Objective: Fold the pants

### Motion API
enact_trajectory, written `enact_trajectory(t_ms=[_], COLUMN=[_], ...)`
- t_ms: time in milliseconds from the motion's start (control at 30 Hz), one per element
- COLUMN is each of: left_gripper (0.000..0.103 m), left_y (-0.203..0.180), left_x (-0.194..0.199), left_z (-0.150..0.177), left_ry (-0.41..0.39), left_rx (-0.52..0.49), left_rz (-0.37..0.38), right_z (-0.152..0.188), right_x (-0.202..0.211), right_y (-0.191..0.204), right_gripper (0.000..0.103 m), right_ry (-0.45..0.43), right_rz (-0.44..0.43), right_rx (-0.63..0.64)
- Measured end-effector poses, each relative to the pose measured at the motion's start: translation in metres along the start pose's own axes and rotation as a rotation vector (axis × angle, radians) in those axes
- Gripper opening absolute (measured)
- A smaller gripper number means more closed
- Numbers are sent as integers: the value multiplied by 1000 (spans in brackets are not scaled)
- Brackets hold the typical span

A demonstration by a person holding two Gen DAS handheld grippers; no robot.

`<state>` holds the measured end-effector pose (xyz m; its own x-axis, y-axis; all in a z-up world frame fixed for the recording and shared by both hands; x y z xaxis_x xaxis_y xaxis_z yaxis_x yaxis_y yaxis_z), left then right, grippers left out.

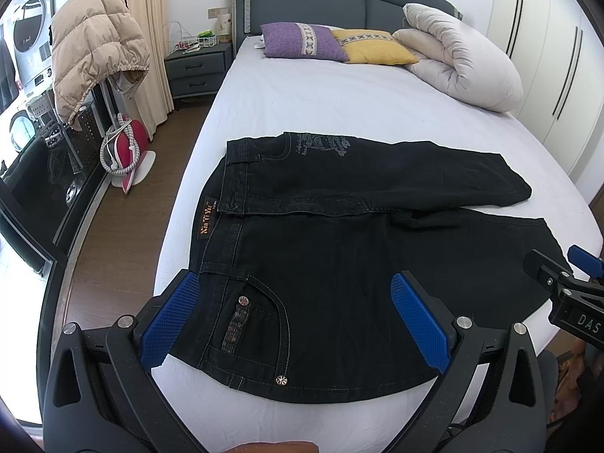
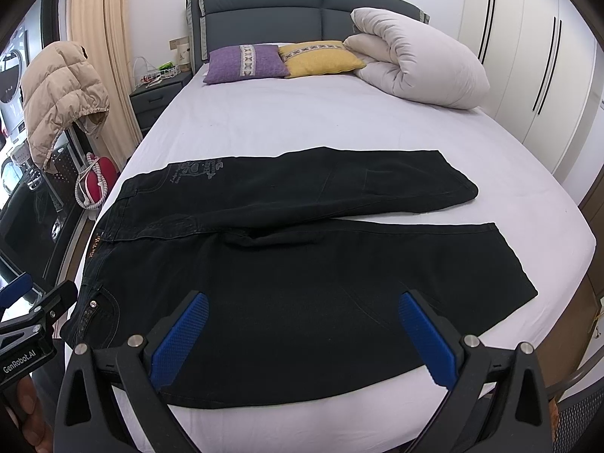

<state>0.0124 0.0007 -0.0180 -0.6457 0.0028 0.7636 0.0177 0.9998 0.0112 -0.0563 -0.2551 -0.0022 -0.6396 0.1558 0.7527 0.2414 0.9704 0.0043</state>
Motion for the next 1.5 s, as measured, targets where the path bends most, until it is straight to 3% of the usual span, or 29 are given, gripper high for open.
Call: enact_trajectory(t_ms=[1500], left_gripper=[103], left_y=[-1], left_x=[2], left_z=[3], left_ry=[3], left_rx=[2], left_rz=[3], right_z=[7], right_x=[-6], right_y=[7], right_gripper=[103], right_ry=[2], right_rz=[1], right_rx=[4])
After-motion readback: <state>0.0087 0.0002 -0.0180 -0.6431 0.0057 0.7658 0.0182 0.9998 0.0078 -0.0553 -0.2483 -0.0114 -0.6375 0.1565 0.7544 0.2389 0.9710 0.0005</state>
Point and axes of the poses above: each gripper's, at about its wrist camera, not at the fingertips, and x roughly against the way its jaws point, y to its left, z to its underside, the point moved 2 cm from there along -x, roughly the way its jaws point, and after that the axes turned 6 degrees about -x, right-handed, at the moved point
